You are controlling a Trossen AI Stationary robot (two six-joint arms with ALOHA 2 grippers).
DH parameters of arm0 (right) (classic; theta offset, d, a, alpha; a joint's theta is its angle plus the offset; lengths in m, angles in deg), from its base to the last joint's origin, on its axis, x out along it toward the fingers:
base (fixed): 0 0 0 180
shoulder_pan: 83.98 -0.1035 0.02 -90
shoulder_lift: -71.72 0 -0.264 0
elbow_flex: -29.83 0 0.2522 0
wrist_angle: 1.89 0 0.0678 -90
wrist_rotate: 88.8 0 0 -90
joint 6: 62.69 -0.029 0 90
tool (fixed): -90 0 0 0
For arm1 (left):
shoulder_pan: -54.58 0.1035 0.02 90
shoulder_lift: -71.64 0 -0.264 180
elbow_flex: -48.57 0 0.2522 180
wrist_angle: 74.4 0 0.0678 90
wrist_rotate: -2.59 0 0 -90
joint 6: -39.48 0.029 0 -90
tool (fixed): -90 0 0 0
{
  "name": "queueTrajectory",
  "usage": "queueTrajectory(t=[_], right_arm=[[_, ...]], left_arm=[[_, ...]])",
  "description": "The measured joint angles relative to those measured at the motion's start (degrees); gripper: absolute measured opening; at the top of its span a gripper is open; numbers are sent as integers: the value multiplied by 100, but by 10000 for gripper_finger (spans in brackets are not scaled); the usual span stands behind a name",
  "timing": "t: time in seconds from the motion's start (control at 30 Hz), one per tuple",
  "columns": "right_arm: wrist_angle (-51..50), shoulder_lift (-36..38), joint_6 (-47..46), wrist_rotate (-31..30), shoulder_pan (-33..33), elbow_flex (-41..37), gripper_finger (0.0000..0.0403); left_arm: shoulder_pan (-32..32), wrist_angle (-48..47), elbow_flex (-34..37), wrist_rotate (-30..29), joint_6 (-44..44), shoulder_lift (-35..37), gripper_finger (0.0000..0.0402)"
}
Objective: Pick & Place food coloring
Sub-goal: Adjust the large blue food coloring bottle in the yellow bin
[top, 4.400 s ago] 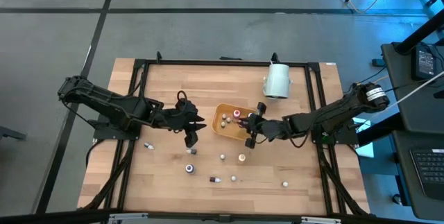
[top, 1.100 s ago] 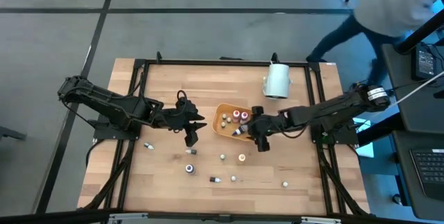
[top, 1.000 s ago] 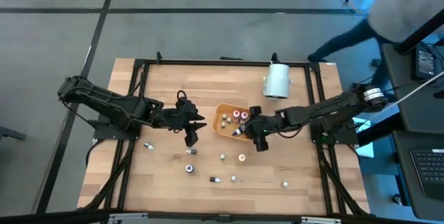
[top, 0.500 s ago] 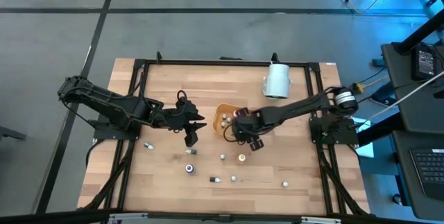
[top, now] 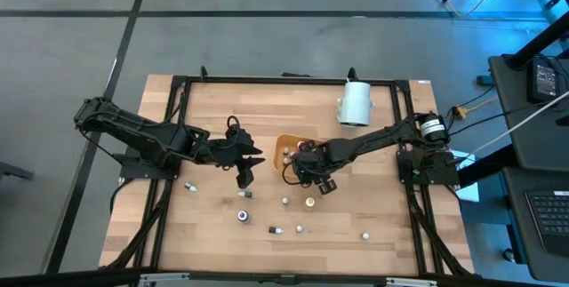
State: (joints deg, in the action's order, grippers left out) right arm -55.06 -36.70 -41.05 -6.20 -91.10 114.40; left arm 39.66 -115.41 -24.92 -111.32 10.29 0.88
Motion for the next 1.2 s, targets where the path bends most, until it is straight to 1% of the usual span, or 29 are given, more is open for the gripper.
queueTrajectory(t=[0.3, 0.57, 0.67, 0.77, 0.87, 0.93, 1.13, 1.2], right_arm=[[66, -11, 130, -28, -4, -9, 147], [69, -19, 133, -30, -5, -20, 91], [67, -21, 133, -46, -4, -20, 82], [67, -25, 134, -46, -4, -22, 82], [61, -25, 132, -45, -4, -24, 93], [24, -25, 118, -57, -2, -9, 110], [-370, -82, 157, -109, 11, 399, 187], [-506, -79, 428, -111, 9, 589, 207]], left_arm=[[0, 0, 0, 1, 0, 0, 114], [0, 1, 0, -1, 0, 0, 114], [0, -1, 0, -1, 0, 0, 114], [0, -1, 0, -1, 0, 0, 114], [0, -1, 0, -1, 0, 0, 114], [0, -1, 0, -1, 49, 0, 114], [1, -1, 0, -1, 246, 0, 114], [2, -1, 0, -1, 252, 0, 114]])
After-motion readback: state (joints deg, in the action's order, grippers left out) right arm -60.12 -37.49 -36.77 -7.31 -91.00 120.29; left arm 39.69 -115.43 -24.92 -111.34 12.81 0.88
